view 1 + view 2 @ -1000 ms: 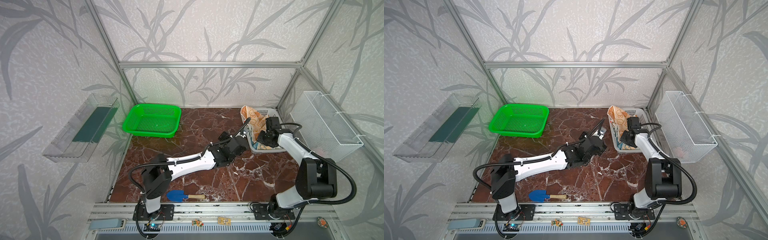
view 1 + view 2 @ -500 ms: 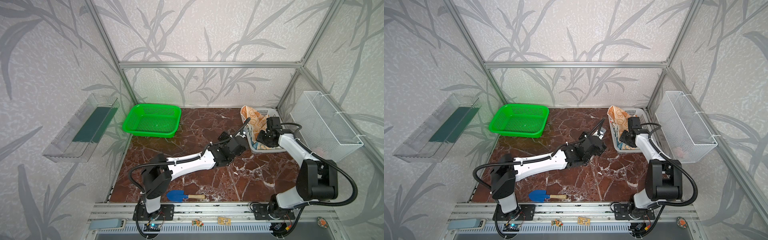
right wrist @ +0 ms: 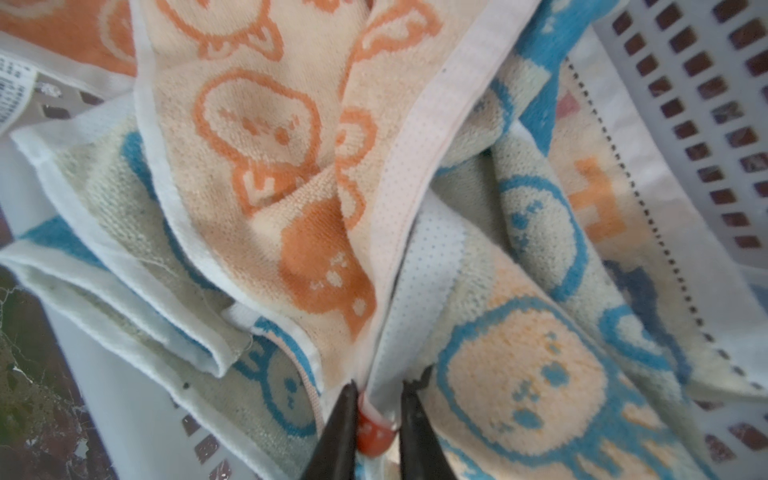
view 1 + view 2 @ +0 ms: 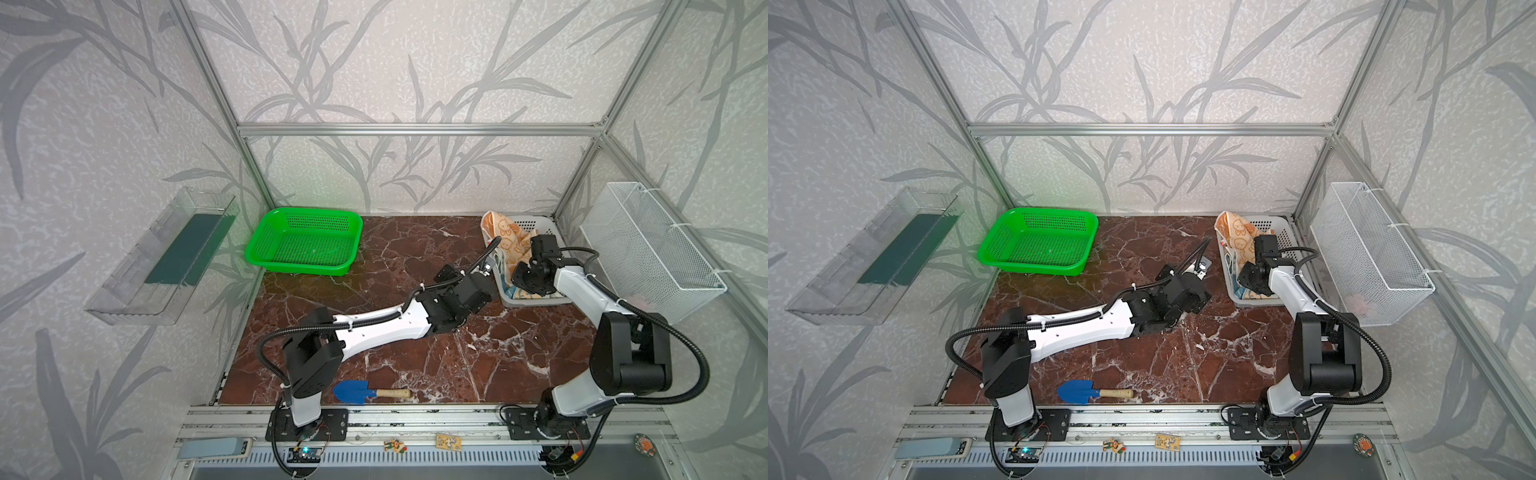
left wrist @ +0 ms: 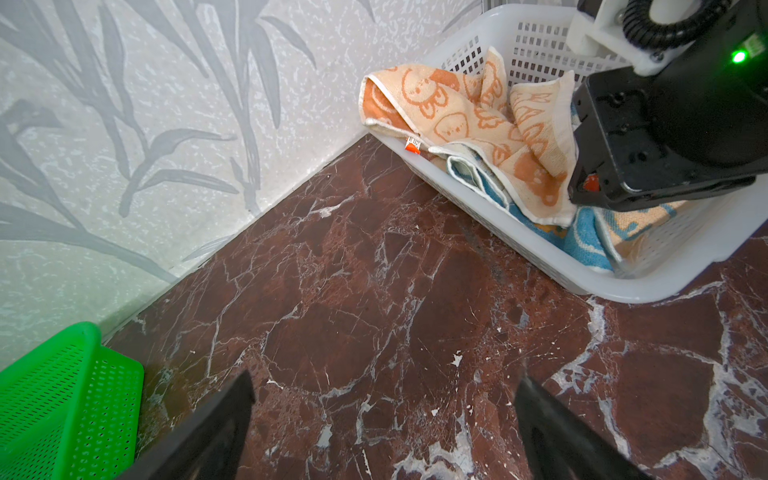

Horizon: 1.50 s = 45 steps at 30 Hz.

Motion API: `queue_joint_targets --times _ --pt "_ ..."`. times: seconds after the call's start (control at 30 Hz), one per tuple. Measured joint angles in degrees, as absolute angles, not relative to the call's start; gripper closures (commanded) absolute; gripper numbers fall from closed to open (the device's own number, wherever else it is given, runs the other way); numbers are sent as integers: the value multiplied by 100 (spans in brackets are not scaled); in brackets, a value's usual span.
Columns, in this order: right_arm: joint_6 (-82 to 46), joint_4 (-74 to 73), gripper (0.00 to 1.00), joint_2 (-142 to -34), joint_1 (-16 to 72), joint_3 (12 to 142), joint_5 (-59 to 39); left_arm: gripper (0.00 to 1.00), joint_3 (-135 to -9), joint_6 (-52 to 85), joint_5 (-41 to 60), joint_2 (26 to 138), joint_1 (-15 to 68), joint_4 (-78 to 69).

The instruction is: Fold and stack the towels

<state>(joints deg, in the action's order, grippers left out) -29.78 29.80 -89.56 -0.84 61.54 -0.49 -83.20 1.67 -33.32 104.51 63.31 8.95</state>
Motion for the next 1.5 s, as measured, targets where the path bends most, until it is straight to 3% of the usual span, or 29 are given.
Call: queue_joint_targets --times 0.2,0.57,0.87,1.13,1.5 --pt "-2967 3009 100 -8720 -84 6176 -34 1 -8320 217 -3332 10451 6331 978" --pt "-2751 3208 100 -8440 -86 6541 -178 1 -8318 558 -3133 10331 6086 1293" --pt "-2585 3583 100 -8390 5 7706 -506 1 -8068 1079 -2703 9625 5478 1404" --pt "-2272 3809 100 -8270 607 8847 -191 1 -7802 1354 -2530 9338 5299 1538" --pt "-1973 4169 100 -8523 377 9574 60 1 -7568 1505 -2458 9266 5277 1594"
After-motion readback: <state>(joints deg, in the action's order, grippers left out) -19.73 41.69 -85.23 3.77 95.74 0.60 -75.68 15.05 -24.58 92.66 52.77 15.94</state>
